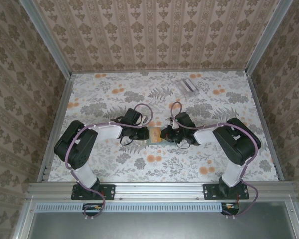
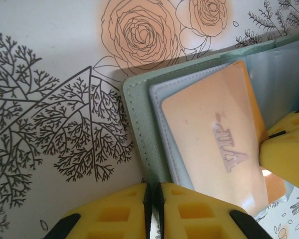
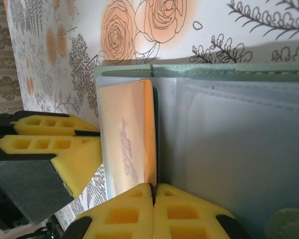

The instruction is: Put the credit cards into the card holder

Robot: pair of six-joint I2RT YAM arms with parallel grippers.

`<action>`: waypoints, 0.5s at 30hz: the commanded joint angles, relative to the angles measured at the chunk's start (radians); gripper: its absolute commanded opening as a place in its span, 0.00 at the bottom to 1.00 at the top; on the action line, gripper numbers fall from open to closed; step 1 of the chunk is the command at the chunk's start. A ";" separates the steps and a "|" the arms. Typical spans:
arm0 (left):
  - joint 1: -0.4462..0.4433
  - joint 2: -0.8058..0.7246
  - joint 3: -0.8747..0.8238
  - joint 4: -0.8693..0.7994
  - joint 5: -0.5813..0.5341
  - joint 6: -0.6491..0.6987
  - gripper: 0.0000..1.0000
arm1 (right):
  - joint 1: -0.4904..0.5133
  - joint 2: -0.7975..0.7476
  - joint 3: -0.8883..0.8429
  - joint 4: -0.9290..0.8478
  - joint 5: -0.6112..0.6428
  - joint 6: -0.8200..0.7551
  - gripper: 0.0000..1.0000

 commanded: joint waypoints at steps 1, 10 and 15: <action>-0.016 0.024 -0.032 0.011 0.036 -0.034 0.14 | 0.019 0.025 -0.005 0.027 0.051 0.056 0.10; -0.012 -0.004 -0.104 0.076 0.037 -0.107 0.13 | 0.013 -0.054 0.053 -0.207 0.088 -0.076 0.29; -0.009 0.013 -0.101 0.075 0.073 -0.098 0.12 | 0.015 -0.087 0.083 -0.340 0.122 -0.176 0.30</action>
